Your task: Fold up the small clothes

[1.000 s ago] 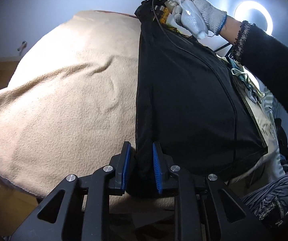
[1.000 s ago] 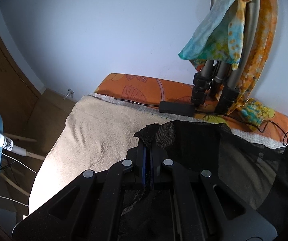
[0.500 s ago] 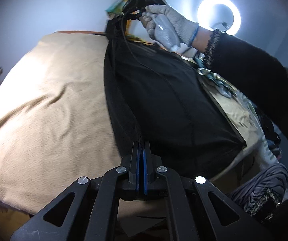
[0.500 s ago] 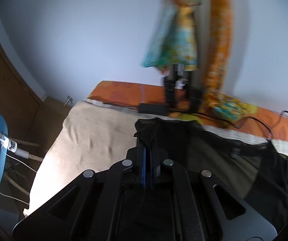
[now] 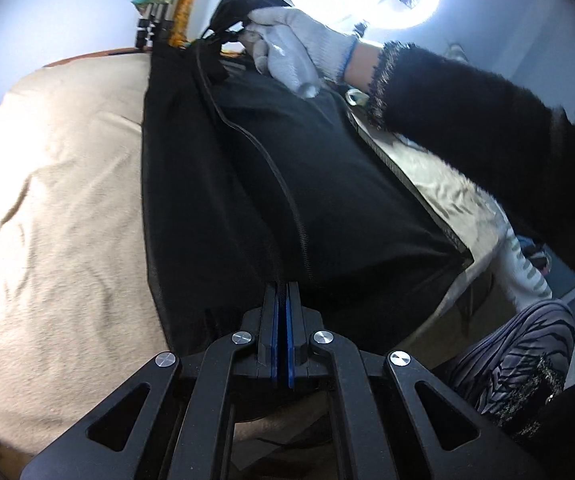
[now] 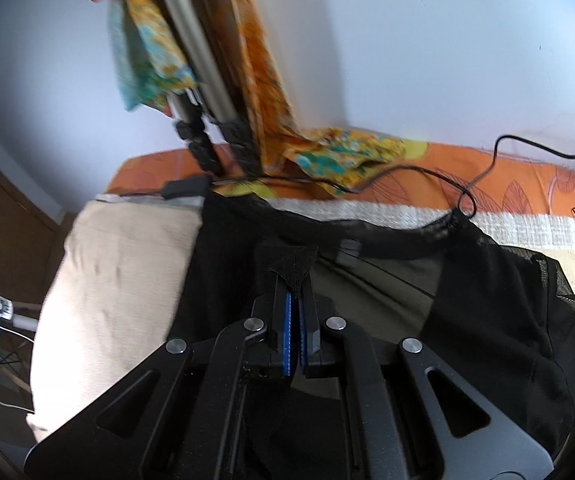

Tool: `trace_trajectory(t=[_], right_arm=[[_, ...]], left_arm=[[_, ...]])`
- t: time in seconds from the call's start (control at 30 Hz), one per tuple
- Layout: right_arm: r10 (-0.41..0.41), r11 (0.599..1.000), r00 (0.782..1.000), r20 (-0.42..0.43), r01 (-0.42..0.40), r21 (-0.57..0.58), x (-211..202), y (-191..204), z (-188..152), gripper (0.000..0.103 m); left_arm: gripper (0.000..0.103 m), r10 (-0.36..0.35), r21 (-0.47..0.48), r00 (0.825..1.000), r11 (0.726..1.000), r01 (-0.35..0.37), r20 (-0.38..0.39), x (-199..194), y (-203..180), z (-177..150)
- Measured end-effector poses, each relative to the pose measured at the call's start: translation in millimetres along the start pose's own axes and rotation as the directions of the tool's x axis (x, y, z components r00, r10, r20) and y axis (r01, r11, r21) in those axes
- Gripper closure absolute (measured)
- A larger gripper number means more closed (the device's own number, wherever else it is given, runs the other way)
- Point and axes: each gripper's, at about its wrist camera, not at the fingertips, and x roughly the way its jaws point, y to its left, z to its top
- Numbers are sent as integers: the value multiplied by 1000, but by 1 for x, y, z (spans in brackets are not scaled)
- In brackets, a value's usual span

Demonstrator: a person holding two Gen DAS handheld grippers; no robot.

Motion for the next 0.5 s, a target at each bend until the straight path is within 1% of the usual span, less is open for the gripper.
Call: trace_trajectory(t=[0.07, 0.1, 0.17, 0.2, 0.23, 0.27, 0.37, 0.5], right_arm=[[0, 1000, 1000, -21, 0, 11, 4, -5, -1, 99], [8, 1000, 1000, -26, -7, 19, 3, -8, -2, 97], [6, 1000, 1000, -20, -5, 23, -2, -15, -4, 85], [-6, 1000, 1000, -11, 6, 21, -7, -17, -4, 72], [-18, 1000, 1000, 1, 18, 21, -14, -20, -5, 63], [-24, 999, 1000, 13, 23, 22, -19, -22, -6, 61], [-10, 1000, 999, 45, 9, 21, -46, -29, -9, 58], [9, 1000, 996, 93, -10, 12, -93, -38, -17, 51]], left_arm=[[102, -8, 3, 1000, 1000, 8, -21, 3, 1, -1], [101, -10, 1, 999, 1000, 10, -31, 4, 1, -1], [100, -35, -12, 998, 999, 35, -55, 8, 0, -3], [99, -42, -12, 997, 999, 41, -60, 8, -2, -4], [98, -43, -5, 997, 999, 43, -63, 7, -4, -5], [96, -46, 9, 997, 999, 47, -63, 4, -6, -7], [96, -46, 31, 998, 998, 48, -50, -7, -11, -12], [96, -33, 36, 999, 999, 34, -29, -23, -13, -18]])
